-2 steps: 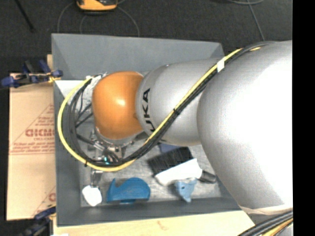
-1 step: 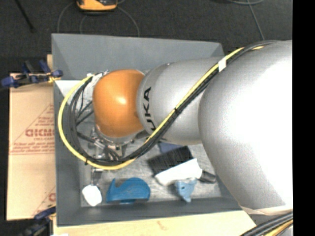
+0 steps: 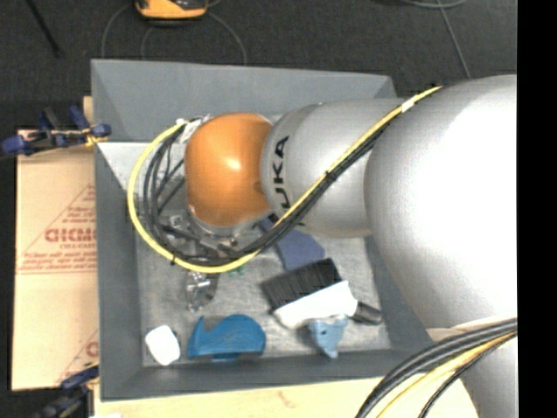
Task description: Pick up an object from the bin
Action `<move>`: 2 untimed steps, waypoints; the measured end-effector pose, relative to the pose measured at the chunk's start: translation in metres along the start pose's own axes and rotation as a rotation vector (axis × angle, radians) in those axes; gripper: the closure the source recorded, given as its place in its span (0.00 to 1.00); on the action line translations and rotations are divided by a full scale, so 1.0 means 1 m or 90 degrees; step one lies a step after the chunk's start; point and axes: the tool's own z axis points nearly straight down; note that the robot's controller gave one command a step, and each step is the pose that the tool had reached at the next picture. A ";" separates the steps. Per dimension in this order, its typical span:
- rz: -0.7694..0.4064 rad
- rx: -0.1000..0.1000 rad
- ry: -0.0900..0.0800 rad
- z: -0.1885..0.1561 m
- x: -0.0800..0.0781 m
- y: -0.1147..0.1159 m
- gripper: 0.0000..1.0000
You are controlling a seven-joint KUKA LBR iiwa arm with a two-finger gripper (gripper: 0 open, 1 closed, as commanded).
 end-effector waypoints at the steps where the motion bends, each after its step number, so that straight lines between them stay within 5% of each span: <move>1: -0.105 0.001 0.007 0.009 -0.009 -0.031 0.00; 2: -0.149 0.001 0.003 0.005 -0.009 -0.061 0.00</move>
Offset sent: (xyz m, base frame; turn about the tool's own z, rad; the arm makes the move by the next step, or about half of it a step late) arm 0.0270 -0.0640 -0.0064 -0.2503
